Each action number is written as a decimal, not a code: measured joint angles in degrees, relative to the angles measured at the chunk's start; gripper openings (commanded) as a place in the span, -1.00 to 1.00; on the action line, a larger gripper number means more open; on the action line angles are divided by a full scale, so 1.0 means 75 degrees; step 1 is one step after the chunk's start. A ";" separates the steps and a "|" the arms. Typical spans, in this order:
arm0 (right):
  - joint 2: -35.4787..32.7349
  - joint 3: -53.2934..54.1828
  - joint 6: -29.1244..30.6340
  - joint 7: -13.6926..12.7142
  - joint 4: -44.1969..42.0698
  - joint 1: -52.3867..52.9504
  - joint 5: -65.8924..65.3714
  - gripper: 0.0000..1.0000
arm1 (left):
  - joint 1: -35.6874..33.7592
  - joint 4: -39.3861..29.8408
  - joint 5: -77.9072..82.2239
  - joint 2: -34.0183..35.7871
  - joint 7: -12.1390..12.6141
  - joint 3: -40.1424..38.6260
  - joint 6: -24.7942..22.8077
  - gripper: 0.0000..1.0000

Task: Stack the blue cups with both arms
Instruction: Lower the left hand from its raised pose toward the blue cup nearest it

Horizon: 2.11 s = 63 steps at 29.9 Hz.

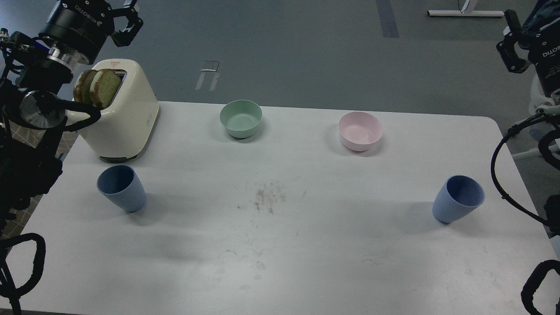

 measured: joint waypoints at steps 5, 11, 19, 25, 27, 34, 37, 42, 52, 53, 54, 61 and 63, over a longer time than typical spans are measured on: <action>0.0000 0.0011 0.0000 0.0000 0.0000 -0.0010 0.0000 1.00 | 0.0000 0.0000 0.0000 0.0011 -0.0040 0.0004 -0.0009 0.95; 0.0000 0.0014 0.0000 0.0000 0.0000 -0.0010 0.0000 1.00 | 0.0000 0.0000 0.0000 0.0000 0.0016 0.0016 0.0003 0.95; -0.0022 0.0007 0.0000 0.0006 -0.0158 0.0015 0.0000 1.00 | 0.0011 0.0015 0.0000 0.0021 0.0286 0.0034 0.0168 0.95; -0.0024 0.0003 0.0000 0.0012 -0.0345 0.0049 -0.0005 1.00 | 0.0023 0.0019 0.0000 -0.0051 0.0826 0.0036 0.0266 0.95; -0.0025 0.0000 0.0000 0.0012 -0.0417 0.0063 -0.0010 1.00 | 0.0023 0.0000 0.0017 -0.0052 0.0864 0.0035 0.0279 0.95; -0.0045 -0.0021 0.0000 0.0012 -0.0466 0.0198 -0.0010 1.00 | 0.0248 -0.0839 0.0110 0.0426 0.0861 0.0047 0.0272 0.94; -0.0046 -0.0021 0.0000 0.0014 -0.0435 0.0202 -0.0004 1.00 | 0.0671 -0.1516 0.0347 0.1004 0.0846 0.0067 0.0266 0.89; -0.0047 0.0009 0.0000 0.0023 -0.0414 0.0165 -0.0001 1.00 | 0.1598 -0.2795 0.1525 0.2120 0.0805 -0.0002 0.0261 0.85; -0.0106 0.0077 0.0000 0.0034 -0.0392 0.0131 0.0012 1.00 | 0.2413 -0.4067 0.4296 0.3913 0.0744 0.0092 -0.0042 0.81; -0.0106 0.0078 0.0000 0.0034 -0.0388 0.0131 0.0012 1.00 | 0.2472 -0.4073 0.4563 0.3945 0.0739 0.0095 -0.0099 0.81; -0.0106 0.0081 0.0000 0.0034 -0.0385 0.0131 0.0014 1.00 | 0.2561 -0.4079 0.4800 0.3963 0.0736 0.0096 -0.0135 0.79; -0.0250 0.0107 0.0000 0.0035 -0.0371 0.0097 0.0312 1.00 | 0.3543 -0.4248 0.7075 0.3985 0.0405 0.0100 -0.0188 0.70; -0.0273 0.0109 0.0000 0.0035 -0.0371 0.0096 0.0357 1.00 | 0.3796 -0.4261 0.7718 0.4011 0.0151 0.0100 -0.0188 0.70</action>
